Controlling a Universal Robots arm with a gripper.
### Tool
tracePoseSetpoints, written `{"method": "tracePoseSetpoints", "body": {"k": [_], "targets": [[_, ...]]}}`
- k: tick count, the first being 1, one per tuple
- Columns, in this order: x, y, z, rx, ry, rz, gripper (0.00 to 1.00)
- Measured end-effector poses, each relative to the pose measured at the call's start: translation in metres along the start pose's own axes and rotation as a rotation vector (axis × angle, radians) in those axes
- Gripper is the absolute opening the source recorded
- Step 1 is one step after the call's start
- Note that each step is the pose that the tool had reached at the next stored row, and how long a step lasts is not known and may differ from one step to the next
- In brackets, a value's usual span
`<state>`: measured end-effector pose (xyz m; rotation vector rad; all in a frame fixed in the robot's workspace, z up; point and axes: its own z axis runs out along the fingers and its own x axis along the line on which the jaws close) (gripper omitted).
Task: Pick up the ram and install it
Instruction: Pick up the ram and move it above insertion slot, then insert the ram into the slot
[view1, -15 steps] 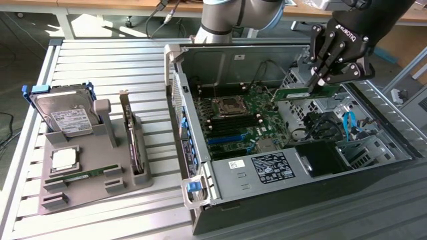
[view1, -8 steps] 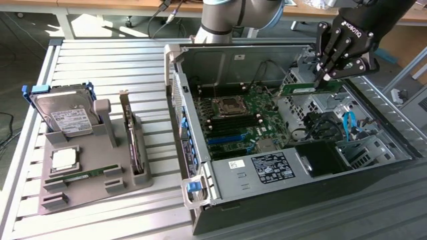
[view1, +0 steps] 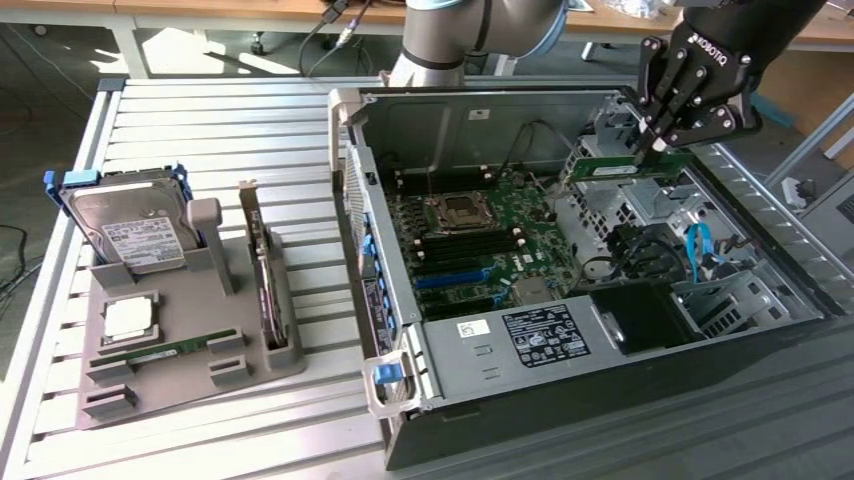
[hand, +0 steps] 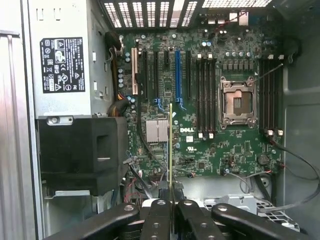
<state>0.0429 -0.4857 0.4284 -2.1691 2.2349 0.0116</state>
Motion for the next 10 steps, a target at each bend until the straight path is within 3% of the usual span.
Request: {"method": "tracePoseSetpoints", "body": {"k": [10], "targets": [[0.0, -0.0004, 0.0, 0.0, 0.0, 0.0, 0.12]]}}
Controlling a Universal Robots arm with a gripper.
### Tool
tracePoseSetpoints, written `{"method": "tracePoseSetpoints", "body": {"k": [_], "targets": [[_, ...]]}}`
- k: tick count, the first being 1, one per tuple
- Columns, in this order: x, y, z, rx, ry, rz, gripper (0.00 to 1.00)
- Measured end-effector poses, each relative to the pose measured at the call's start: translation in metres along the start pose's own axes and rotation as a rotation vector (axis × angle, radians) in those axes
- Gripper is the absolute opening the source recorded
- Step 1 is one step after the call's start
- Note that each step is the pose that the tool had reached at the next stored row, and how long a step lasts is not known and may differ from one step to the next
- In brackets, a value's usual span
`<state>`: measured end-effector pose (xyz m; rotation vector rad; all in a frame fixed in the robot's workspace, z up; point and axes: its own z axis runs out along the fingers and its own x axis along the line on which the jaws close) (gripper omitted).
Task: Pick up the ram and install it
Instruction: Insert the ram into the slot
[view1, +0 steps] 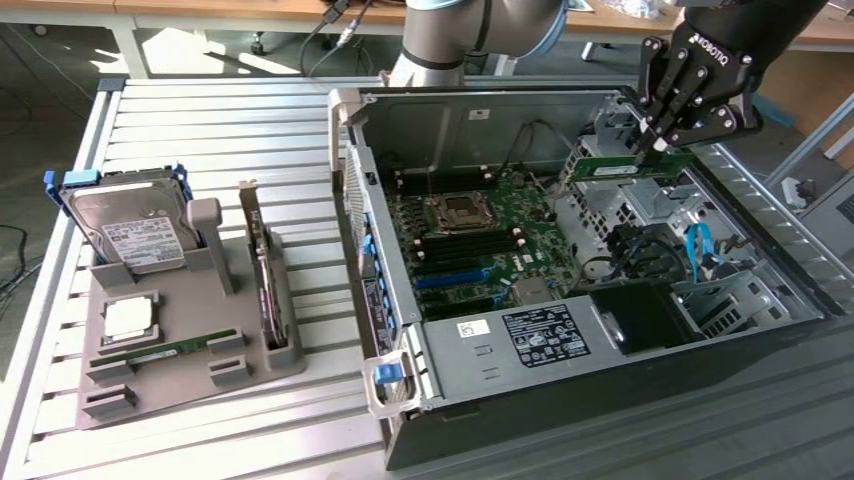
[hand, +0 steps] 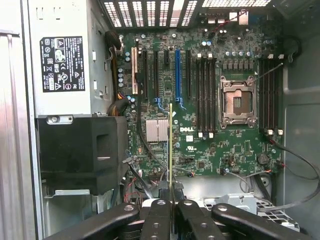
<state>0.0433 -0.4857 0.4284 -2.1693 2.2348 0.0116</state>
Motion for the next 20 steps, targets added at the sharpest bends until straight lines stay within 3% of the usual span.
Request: {"method": "tracePoseSetpoints", "body": {"k": [4, 8, 12, 16, 20], "targets": [[-0.001, -0.0001, 0.0005, -0.0001, 0.0001, 0.0, 0.12], [-0.014, 0.0039, 0.0135, -0.0008, -0.0021, 0.0, 0.12], [-0.024, 0.017, 0.0194, -0.0008, -0.0056, 0.0, 0.12], [-0.035, 0.0377, 0.0275, -0.0009, -0.0084, 0.0, 0.12], [-0.043, 0.0482, 0.0343, -0.0009, -0.0093, 0.0, 0.12]]}}
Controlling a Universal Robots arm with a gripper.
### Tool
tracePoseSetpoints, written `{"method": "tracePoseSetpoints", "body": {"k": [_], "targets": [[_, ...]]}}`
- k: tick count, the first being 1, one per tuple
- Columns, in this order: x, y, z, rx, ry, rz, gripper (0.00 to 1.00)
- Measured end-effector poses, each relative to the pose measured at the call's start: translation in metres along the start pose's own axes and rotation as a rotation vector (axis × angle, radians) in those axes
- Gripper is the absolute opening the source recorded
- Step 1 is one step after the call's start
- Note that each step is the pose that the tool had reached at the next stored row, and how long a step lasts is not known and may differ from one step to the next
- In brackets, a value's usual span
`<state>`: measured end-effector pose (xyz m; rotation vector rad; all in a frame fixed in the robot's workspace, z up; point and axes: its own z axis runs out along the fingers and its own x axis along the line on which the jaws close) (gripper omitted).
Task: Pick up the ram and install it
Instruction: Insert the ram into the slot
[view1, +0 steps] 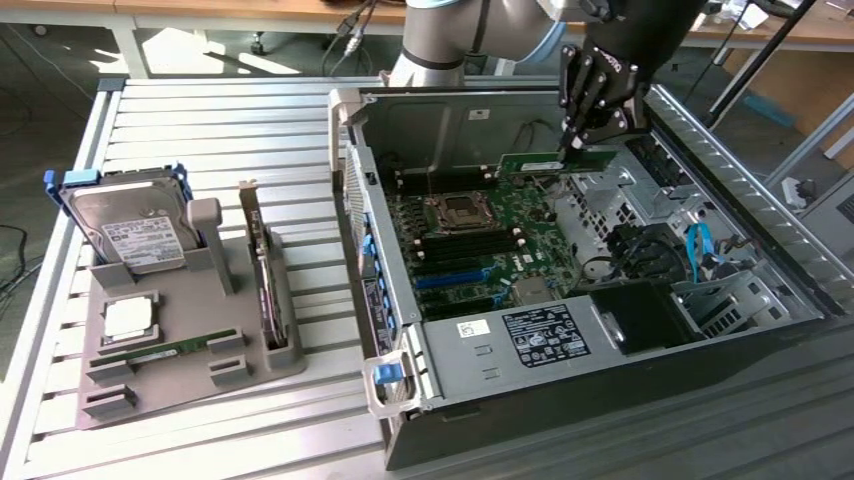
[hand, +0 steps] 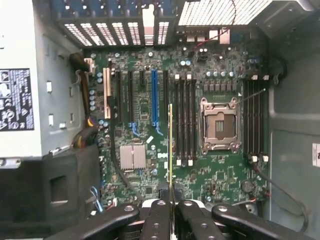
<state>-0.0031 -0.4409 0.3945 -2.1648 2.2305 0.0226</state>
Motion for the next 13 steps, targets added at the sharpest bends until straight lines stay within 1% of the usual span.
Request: {"method": "tracePoseSetpoints", "body": {"k": [2, 6, 13], "targets": [[-0.004, 0.005, 0.004, 0.0, -0.0001, 0.0, 0.12], [-0.007, 0.0156, 0.0125, 0.0, -0.0002, 0.0, 0.12], [-0.008, 0.0318, 0.0251, 0.0, -0.0003, 0.0, 0.12]]}}
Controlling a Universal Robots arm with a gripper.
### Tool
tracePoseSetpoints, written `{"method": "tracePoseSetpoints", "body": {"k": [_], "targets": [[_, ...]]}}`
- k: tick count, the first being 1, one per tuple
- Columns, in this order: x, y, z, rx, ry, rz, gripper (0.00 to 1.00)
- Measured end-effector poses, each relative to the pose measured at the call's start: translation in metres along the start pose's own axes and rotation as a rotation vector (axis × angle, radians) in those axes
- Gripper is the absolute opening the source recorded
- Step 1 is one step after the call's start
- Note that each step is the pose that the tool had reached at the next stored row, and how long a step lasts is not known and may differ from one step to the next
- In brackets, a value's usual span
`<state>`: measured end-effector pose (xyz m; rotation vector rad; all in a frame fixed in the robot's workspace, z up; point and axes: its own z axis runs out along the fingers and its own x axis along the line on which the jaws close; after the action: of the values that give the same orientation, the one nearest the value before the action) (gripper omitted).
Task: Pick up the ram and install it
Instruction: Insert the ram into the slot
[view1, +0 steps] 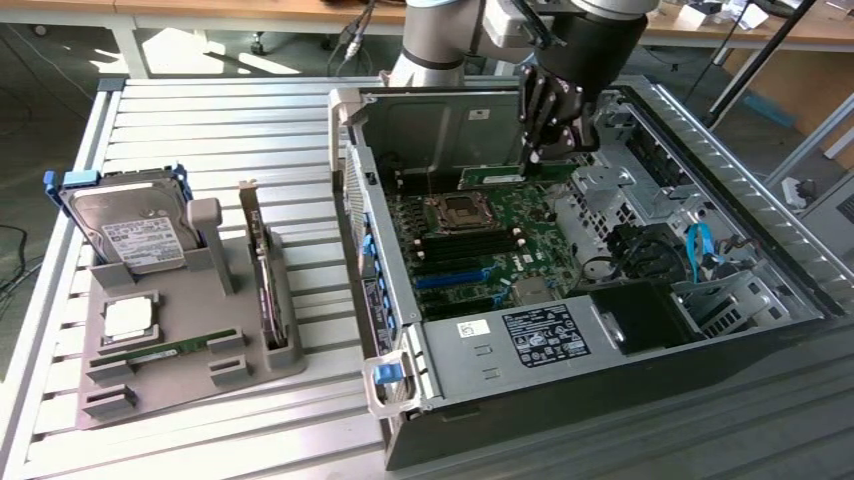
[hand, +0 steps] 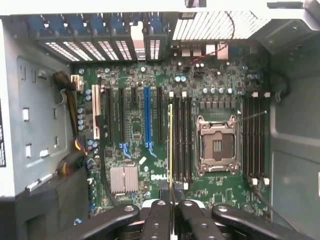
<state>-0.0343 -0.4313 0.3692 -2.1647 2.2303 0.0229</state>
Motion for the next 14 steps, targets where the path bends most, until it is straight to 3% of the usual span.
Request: {"method": "tracePoseSetpoints", "body": {"k": [5, 14], "targets": [[-0.003, 0.0173, 0.0097, 0.0, 0.0001, 0.0, 0.12], [-0.007, 0.0186, 0.0263, -0.0001, 0.0003, 0.0, 0.12]]}}
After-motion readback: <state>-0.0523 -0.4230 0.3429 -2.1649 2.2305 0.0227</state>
